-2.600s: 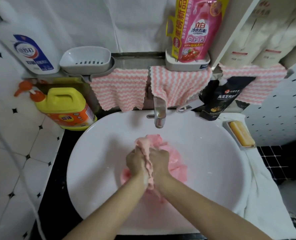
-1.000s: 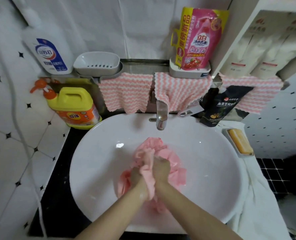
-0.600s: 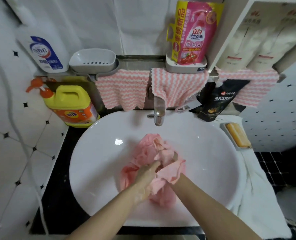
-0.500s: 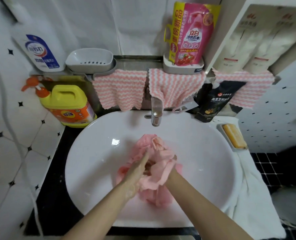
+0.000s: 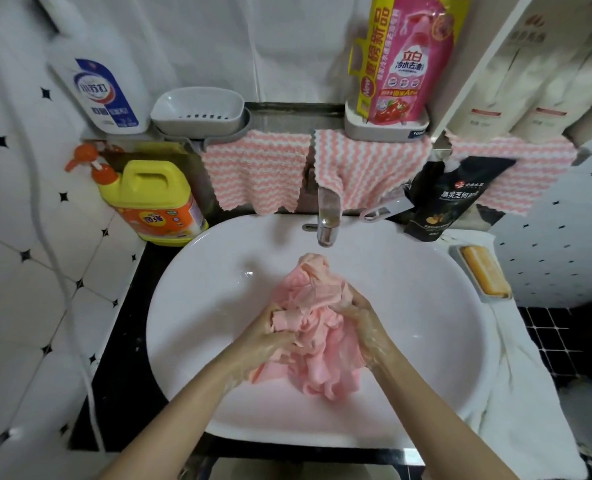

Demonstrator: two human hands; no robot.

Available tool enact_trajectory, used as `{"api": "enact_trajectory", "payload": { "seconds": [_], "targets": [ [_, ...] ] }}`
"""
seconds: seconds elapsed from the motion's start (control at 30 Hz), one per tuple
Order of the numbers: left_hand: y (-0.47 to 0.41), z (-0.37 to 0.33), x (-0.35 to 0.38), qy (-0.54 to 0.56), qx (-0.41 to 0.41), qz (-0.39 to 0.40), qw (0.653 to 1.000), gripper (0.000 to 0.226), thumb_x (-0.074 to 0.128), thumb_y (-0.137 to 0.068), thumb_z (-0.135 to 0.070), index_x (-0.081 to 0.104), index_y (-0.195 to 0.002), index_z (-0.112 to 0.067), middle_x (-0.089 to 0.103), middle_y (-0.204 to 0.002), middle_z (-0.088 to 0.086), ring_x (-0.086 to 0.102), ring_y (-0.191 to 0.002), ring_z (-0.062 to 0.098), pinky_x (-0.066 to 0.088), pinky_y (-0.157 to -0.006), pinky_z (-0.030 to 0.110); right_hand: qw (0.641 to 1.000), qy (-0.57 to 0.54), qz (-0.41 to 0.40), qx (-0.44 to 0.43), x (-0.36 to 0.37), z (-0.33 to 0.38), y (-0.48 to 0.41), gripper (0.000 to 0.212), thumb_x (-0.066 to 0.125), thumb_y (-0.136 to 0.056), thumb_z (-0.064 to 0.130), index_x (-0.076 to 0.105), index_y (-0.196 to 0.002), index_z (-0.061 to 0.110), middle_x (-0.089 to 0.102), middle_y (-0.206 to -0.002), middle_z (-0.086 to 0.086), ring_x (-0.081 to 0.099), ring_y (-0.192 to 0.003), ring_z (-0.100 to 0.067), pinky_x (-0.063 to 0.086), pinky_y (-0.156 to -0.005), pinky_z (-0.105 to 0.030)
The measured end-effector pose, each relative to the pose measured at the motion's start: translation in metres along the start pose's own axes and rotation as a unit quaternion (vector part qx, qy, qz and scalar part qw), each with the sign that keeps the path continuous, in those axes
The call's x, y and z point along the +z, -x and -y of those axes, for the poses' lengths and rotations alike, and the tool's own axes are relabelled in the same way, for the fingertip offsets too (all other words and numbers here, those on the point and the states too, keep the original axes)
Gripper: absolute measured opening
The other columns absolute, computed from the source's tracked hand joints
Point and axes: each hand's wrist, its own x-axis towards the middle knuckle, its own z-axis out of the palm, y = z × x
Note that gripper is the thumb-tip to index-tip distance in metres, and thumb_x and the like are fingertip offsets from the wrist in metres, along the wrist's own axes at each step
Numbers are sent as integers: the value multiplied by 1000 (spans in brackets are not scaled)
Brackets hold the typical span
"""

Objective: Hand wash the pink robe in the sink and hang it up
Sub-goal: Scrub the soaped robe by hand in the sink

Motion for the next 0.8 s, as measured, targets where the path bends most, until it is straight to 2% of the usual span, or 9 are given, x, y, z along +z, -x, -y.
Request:
{"api": "enact_trajectory", "payload": {
  "seconds": [0.1,0.23,0.33,0.37,0.43,0.53,0.67,0.73,0.8],
  "targets": [
    [1,-4,-2,132,22,-71,988,17,50,-91,2,44,-101,-10,56,-103,6,68,-73,16,59,-73,41,998,46,18,-28,-4,2,4,38,55,-78,-11,68,-109,6,67,-108,-13,62,-106,-35,50,-91,-45],
    [7,-20,-6,279,-18,46,959,27,60,-80,-23,65,-101,-7,62,-110,17,63,-97,39,47,-87,62,951,262,62,-150,2,-3,5,53,52,-71,-24,76,-97,14,63,-103,8,60,-103,-7,48,-84,-21],
    [1,-22,2,157,4,-26,987,29,68,-81,-21,62,-106,-10,65,-93,12,66,-79,20,56,-69,35,844,446,111,-277,13,-17,5,50,65,-63,-17,75,-98,17,66,-101,11,57,-90,-14,47,-78,-28],
    [-2,-18,2,121,30,-70,990,19,67,-84,-13,62,-102,-10,63,-88,10,65,-70,12,54,-61,26,843,444,130,-275,13,-20,6,45,67,-64,-13,75,-96,17,67,-100,9,59,-91,-18,48,-79,-32],
    [-6,-12,-2,56,73,-130,987,12,56,-89,-2,61,-94,-12,62,-83,3,61,-63,2,48,-55,15,918,322,137,-186,14,-11,10,26,70,-71,4,71,-97,8,67,-102,1,61,-99,-17,48,-86,-28],
    [-6,-9,-13,21,104,-127,986,15,52,-80,-11,58,-93,-16,61,-87,-2,59,-76,5,44,-63,12,977,152,105,-111,5,7,4,59,71,-67,28,50,-114,0,60,-119,-13,58,-112,-17,48,-90,-29],
    [-3,-24,-16,29,158,-35,986,41,47,-66,-7,59,-105,-5,65,-96,4,63,-87,15,48,-72,23,934,295,201,32,8,15,-8,79,73,-71,17,38,-141,24,48,-139,0,48,-127,-12,45,-99,-27],
    [-2,-33,-23,51,194,-27,979,46,52,-64,-5,58,-109,-3,66,-102,8,64,-92,17,49,-75,26,900,367,222,73,11,14,-8,63,75,-73,19,51,-131,15,60,-122,7,55,-113,-1,43,-93,-20],
    [-2,-40,-34,73,210,-36,974,52,57,-63,-7,58,-115,-6,65,-115,13,64,-104,23,50,-83,34,904,369,206,70,7,14,-10,44,76,-75,12,61,-116,13,67,-102,16,60,-98,5,44,-85,-14]
  ]
}}
